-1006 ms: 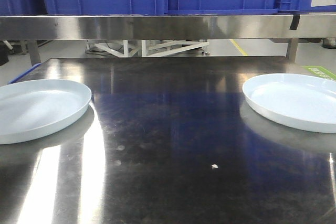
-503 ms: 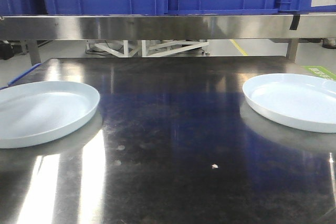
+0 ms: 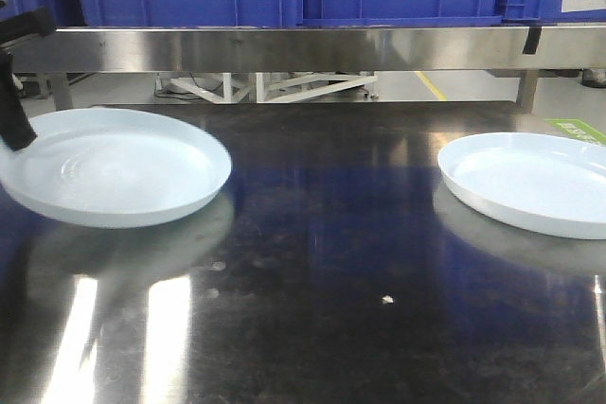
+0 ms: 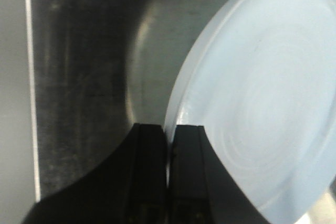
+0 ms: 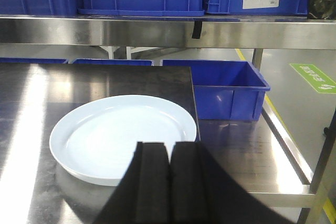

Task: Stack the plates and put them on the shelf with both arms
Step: 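Push the white plate with the left gripper toward the table center, then open and raise the left gripper away from the plate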

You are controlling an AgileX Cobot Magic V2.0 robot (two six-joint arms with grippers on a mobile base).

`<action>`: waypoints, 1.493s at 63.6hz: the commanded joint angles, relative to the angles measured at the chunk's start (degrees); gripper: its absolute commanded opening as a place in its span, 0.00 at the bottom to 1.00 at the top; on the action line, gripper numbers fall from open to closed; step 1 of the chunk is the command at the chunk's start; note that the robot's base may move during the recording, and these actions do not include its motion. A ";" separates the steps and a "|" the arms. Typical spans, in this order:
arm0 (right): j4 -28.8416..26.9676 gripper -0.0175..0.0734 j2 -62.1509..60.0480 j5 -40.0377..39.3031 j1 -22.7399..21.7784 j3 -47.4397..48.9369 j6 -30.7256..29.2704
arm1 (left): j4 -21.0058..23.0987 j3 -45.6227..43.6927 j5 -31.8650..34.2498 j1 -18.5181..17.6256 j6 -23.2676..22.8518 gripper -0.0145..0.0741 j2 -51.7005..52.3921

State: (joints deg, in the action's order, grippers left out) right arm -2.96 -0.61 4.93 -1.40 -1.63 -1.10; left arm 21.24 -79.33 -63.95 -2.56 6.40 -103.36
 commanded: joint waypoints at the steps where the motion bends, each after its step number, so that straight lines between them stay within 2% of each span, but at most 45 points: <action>1: -0.03 0.25 -1.10 -4.93 -0.20 -0.05 -0.40 | 3.42 -1.76 -0.28 -2.17 -0.02 0.26 3.15; 25: -0.03 0.25 -1.10 -4.93 -0.20 -0.05 -0.40 | 10.87 -1.76 8.71 -13.42 -0.02 0.26 0.75; 37: -0.03 0.25 -1.10 -4.93 -0.20 -0.05 -0.40 | 10.98 -1.76 12.40 -17.33 -0.02 0.26 -2.33; 56: -0.03 0.25 -1.10 -4.93 -0.20 -0.05 -0.40 | 11.08 -1.76 12.90 -18.53 -0.02 0.26 -3.71; 73: -0.03 0.25 -1.10 -4.93 -0.20 -0.05 -0.40 | 11.18 -1.76 13.61 -18.53 -2.29 0.27 -3.71; 87: -0.03 0.25 -1.10 -4.93 -0.20 -0.05 -0.40 | 11.06 -1.76 14.98 -18.53 -2.29 0.46 -1.95; 95: -0.03 0.25 -1.10 -4.93 -0.20 -0.05 -0.40 | 9.40 -1.76 15.64 -18.53 -2.29 0.51 -0.96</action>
State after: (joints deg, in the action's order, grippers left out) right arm -2.96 -0.61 4.93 -1.40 -1.63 -1.10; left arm 29.79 -79.33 -49.59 -20.58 4.58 -108.42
